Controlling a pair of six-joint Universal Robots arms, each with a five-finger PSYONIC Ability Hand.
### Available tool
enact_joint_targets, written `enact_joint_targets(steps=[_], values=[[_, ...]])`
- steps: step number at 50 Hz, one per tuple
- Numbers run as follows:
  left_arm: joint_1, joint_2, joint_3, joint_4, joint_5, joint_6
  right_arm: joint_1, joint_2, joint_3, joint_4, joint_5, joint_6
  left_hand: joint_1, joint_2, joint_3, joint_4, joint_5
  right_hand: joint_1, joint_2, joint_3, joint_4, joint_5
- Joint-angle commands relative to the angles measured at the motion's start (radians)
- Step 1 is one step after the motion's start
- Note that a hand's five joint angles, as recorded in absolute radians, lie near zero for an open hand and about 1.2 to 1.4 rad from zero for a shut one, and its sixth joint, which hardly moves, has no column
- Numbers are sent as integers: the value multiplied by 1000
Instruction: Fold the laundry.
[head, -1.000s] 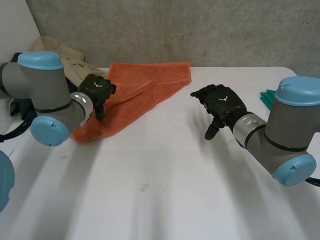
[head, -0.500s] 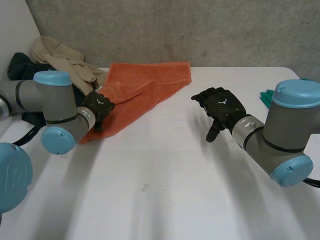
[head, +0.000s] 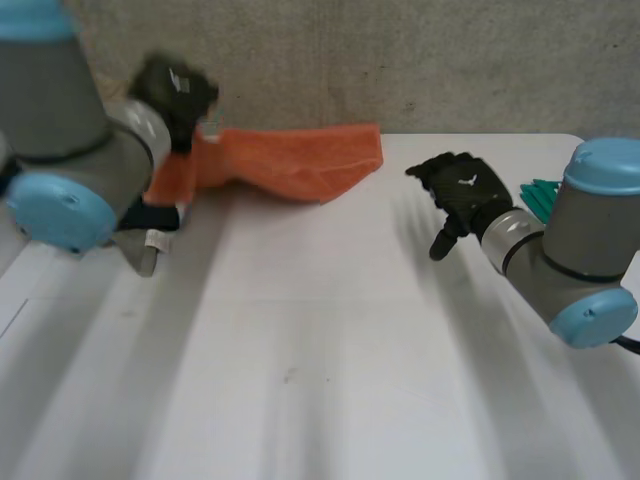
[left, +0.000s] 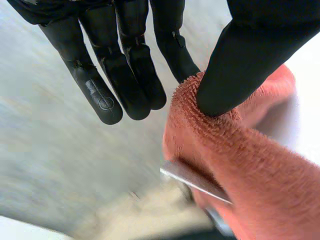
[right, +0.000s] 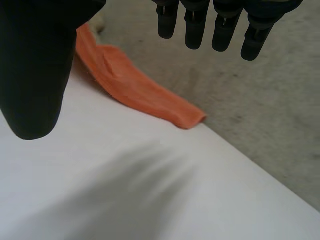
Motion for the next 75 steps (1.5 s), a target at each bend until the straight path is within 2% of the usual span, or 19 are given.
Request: enact_joint_targets(steps=[1,7,16,23,27,28,29,31,35,36,40,46,53,61,66,71,72,73,75], values=[[-64,222,65,2,21,-131,-20,66,-118,30,22,86,244,204,209,201,251,-43,-31,-35,-42,-48],[-112,285,137,-1,26,-164,11,154,-236,108,22,212,244,204,209,201,251,-43,-31,-35,-42,-48],[-202,305,241,-2,0,-161,127,341,-431,288,-33,531,244,204,209,201,251,-43,-31,-35,-42,-48],[-227,305,252,-5,-16,-163,244,416,-440,333,-81,637,244,204,209,201,251,-43,-31,-35,-42,-48],[-235,315,249,-10,-29,-166,267,410,-412,304,21,644,244,204,209,201,251,630,642,638,631,625],[-235,324,249,-10,-36,-168,253,384,-402,267,94,639,244,204,209,201,251,1057,1068,1065,1057,1051],[-235,330,249,-10,-37,-169,244,364,-394,254,126,631,244,204,209,201,251,1178,1189,1186,1178,1172],[-232,344,248,-11,-43,-174,209,311,-368,230,173,601,244,204,209,201,251,1179,1190,1187,1179,1174],[-222,393,242,-19,-48,-192,88,108,-262,182,109,386,244,204,209,201,251,1179,1190,1187,1179,1174],[-216,413,223,-30,-49,-203,37,12,-226,172,29,273,244,204,209,201,251,1179,1190,1187,1179,1174],[-190,471,140,-77,-49,-246,-44,-157,-213,171,-144,35,244,204,209,201,251,1179,1190,1187,1179,1174],[-161,560,12,-113,-43,-293,-127,-259,-401,268,-135,33,244,204,209,201,251,1179,1190,1187,1179,1174],[-161,632,-125,-137,-48,-370,-101,-32,-768,401,-178,10,244,204,209,201,251,1179,1190,1187,1179,1174],[-160,586,-295,-117,-45,-430,-15,308,-1037,411,-101,-143,244,204,209,201,251,1179,1190,1187,1179,1174],[-117,427,-343,-21,-56,-433,15,457,-1029,259,-58,-235,244,204,209,201,251,1179,1190,1187,1179,1174],[-78,208,-335,71,-69,-433,25,578,-936,10,14,-265,244,204,209,201,251,1179,1190,1187,1179,1174],[-71,175,-331,81,-72,-433,26,588,-923,-29,22,-263,244,204,209,201,251,1042,1053,1050,1042,1037],[-64,142,-325,87,-75,-434,28,597,-911,-67,28,-260,244,204,209,201,251,744,755,752,745,739],[-46,54,-303,88,-83,-435,32,609,-883,-170,52,-258,244,204,209,201,251,-43,-31,-35,-42,-48]])
